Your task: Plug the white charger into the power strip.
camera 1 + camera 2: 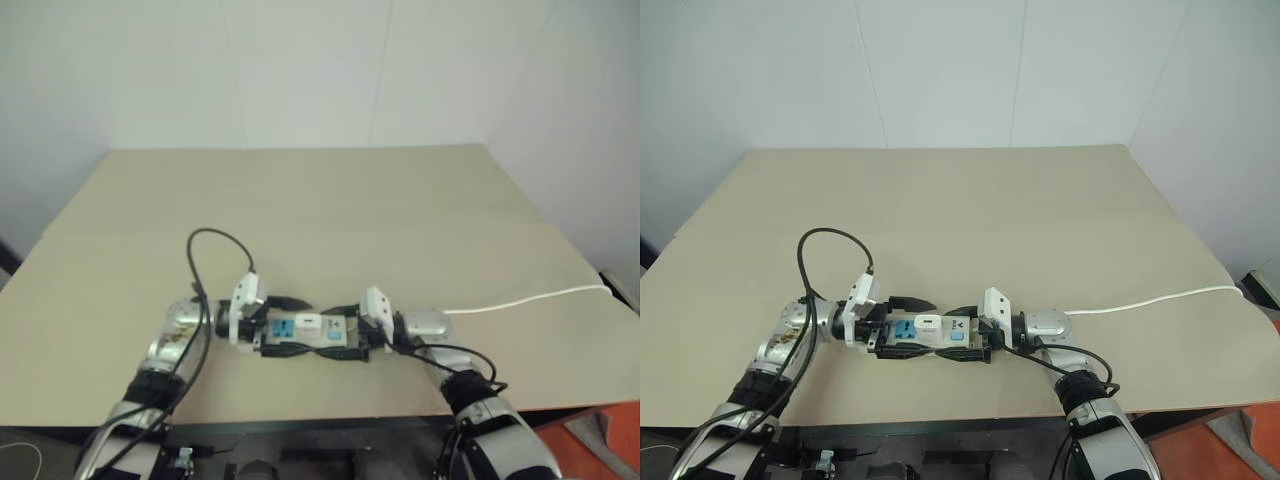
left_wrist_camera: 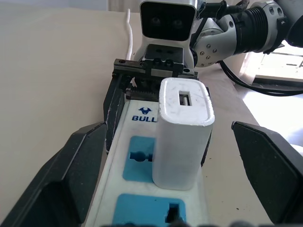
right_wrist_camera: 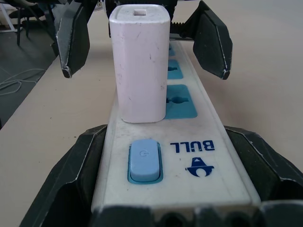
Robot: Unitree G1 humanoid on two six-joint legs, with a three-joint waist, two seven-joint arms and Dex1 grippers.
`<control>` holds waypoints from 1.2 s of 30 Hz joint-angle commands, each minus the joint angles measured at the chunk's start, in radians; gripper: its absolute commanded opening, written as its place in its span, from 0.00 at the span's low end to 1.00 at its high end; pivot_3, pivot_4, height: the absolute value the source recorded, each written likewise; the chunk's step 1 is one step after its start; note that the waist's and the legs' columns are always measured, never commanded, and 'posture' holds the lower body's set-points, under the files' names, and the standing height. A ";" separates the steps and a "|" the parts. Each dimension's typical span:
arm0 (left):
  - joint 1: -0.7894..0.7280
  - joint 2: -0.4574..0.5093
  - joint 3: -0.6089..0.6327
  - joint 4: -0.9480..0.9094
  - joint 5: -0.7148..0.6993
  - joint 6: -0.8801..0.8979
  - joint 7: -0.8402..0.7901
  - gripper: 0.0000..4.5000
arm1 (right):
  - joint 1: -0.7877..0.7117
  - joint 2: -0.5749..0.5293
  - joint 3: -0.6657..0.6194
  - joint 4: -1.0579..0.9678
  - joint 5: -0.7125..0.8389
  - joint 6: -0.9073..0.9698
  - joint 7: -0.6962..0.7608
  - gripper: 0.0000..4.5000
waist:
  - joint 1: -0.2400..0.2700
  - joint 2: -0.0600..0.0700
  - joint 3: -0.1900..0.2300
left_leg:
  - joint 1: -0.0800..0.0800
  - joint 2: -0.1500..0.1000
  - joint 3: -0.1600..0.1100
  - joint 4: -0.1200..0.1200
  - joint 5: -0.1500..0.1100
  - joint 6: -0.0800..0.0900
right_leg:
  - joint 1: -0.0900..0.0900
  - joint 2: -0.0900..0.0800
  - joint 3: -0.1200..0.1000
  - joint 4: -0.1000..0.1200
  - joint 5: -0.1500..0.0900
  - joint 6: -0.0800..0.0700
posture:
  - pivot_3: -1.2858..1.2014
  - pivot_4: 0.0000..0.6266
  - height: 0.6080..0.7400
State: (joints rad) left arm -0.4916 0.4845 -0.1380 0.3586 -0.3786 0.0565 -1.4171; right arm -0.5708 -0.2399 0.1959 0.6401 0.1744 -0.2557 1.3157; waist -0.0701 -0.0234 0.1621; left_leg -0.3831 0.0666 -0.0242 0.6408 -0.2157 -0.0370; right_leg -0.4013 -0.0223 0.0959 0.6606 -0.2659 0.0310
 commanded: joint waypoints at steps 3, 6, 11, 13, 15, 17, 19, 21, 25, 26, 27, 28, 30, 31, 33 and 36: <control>-0.065 0.075 0.083 -0.106 -0.077 0.092 -0.019 0.99 | 0.014 -0.009 0.020 0.007 -0.007 0.016 0.029 0.76 | 0.000 0.000 0.000 | -0.002 0.000 0.000 0.000 0.000 0.000 | -0.002 0.000 0.000 0.000 0.000 0.000 | 0.52 0.24 1.00; -0.107 0.112 0.137 -0.124 -0.118 0.119 -0.027 1.00 | 0.015 -0.014 0.020 0.002 0.003 0.037 0.048 0.83 | 0.000 0.000 0.000 | -0.003 0.000 0.000 0.000 0.000 0.000 | -0.002 0.000 0.000 -0.001 0.000 0.000 | 0.52 0.24 1.00; -0.144 0.143 0.201 -0.121 -0.135 0.117 -0.012 1.00 | 0.022 -0.022 0.017 -0.020 0.014 0.061 0.071 0.99 | 0.000 0.000 0.000 | -0.003 0.000 0.000 0.000 0.000 0.000 | -0.002 0.000 0.000 -0.002 0.000 0.000 | 0.52 0.24 1.00; -0.144 0.150 0.214 -0.122 -0.136 0.111 -0.007 1.00 | 0.024 -0.025 0.015 -0.026 0.012 0.055 0.065 0.99 | 0.001 0.000 0.000 | -0.003 0.000 0.000 0.000 0.000 0.000 | -0.002 0.000 0.000 -0.002 0.000 0.000 | 0.52 0.24 1.00; -0.140 0.153 0.224 -0.124 -0.138 0.109 -0.005 1.00 | 0.024 -0.030 0.010 -0.033 0.012 0.050 0.060 0.99 | 0.001 0.000 0.000 | -0.003 0.000 0.000 0.000 0.000 0.000 | -0.002 0.000 -0.001 -0.002 0.000 0.000 | 0.52 0.24 1.00; -0.128 0.158 0.237 -0.132 -0.140 0.106 -0.002 1.00 | 0.023 -0.042 0.003 -0.055 0.020 0.060 0.062 0.99 | 0.002 0.000 0.001 | -0.003 0.000 0.000 0.000 0.000 0.000 | -0.002 0.000 -0.001 -0.002 0.000 0.000 | 0.52 0.24 1.00; -0.118 0.161 0.247 -0.139 -0.140 0.103 0.007 1.00 | 0.026 -0.058 -0.007 -0.085 0.030 0.071 0.061 0.99 | 0.003 0.000 0.001 | -0.003 0.000 0.000 0.000 0.000 0.000 | -0.002 0.000 -0.001 -0.002 0.000 0.000 | 0.52 0.24 1.00; -0.109 0.172 0.260 -0.139 -0.138 0.095 0.011 1.00 | 0.038 -0.085 -0.021 -0.128 0.042 0.083 0.060 0.99 | 0.004 0.000 0.001 | -0.004 0.000 0.000 0.000 0.000 0.000 | -0.003 0.000 -0.001 -0.002 0.000 0.000 | 0.52 0.24 1.00; -0.083 0.200 0.287 -0.146 -0.142 0.081 0.015 1.00 | 0.072 -0.154 -0.048 -0.229 0.066 0.123 0.052 0.99 | 0.004 0.000 0.002 | -0.006 0.000 0.000 0.000 0.000 0.000 | -0.004 0.000 -0.001 -0.002 0.000 0.000 | 0.52 0.24 1.00; -0.069 0.214 0.300 -0.157 -0.143 0.081 0.021 1.00 | 0.085 -0.183 -0.067 -0.268 0.082 0.145 0.050 0.99 | 0.004 0.000 0.002 | -0.006 0.000 0.000 0.000 0.000 0.000 | -0.004 0.000 -0.001 -0.002 0.000 0.000 | 0.52 0.24 1.00; -0.060 0.223 0.309 -0.164 -0.145 0.080 0.026 1.00 | 0.096 -0.204 -0.079 -0.298 0.094 0.162 0.046 0.99 | 0.004 0.000 0.003 | -0.006 0.000 0.000 0.000 0.000 0.000 | -0.004 0.000 -0.001 -0.002 0.000 0.000 | 0.52 0.24 1.00; -0.042 0.243 0.327 -0.175 -0.147 0.087 0.034 1.00 | 0.112 -0.237 -0.102 -0.344 0.114 0.191 0.043 0.99 | 0.004 0.000 0.003 | -0.006 0.000 0.000 0.000 0.000 0.000 | -0.004 0.000 -0.001 -0.002 0.000 0.000 | 0.52 0.24 1.00; -0.013 0.273 0.352 -0.197 -0.152 0.107 0.049 1.00 | 0.139 -0.285 -0.133 -0.409 0.141 0.235 0.035 0.99 | 0.003 -0.001 0.004 | -0.006 0.000 0.000 0.000 0.000 0.000 | -0.004 0.000 -0.001 -0.002 0.000 0.000 | 0.52 0.24 1.00; 0.014 0.305 0.369 -0.216 -0.158 0.134 0.052 1.00 | 0.158 -0.321 -0.158 -0.447 0.162 0.261 0.035 0.99 | 0.003 -0.001 0.004 | -0.006 0.000 0.000 0.000 0.000 0.000 | -0.004 0.000 -0.001 -0.003 0.000 0.000 | 0.52 0.24 1.00; 0.078 0.364 0.407 -0.263 -0.165 0.181 0.065 1.00 | 0.196 -0.386 -0.210 -0.509 0.199 0.305 0.030 0.99 | 0.002 0.000 0.005 | -0.006 0.001 0.000 -0.001 0.000 0.000 | -0.004 0.000 -0.001 -0.003 0.000 0.000 | 0.52 0.24 1.00; 0.179 0.436 0.477 -0.331 -0.182 0.228 0.070 1.00 | 0.243 -0.463 -0.283 -0.568 0.245 0.356 0.016 0.99 | 0.003 -0.001 0.007 | -0.006 0.001 0.000 -0.002 0.000 0.000 | -0.005 -0.001 -0.001 -0.004 0.000 0.000 | 0.52 0.24 1.00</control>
State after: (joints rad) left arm -0.3330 0.8901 0.2791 0.0897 -0.5297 0.2649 -1.3508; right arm -0.3359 -0.6816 -0.0344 0.1345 0.3754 0.0739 1.3399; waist -0.0670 -0.0246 0.1687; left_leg -0.3884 0.0673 -0.0237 0.6388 -0.2158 -0.0370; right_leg -0.4057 -0.0230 0.0952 0.6566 -0.2662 0.0314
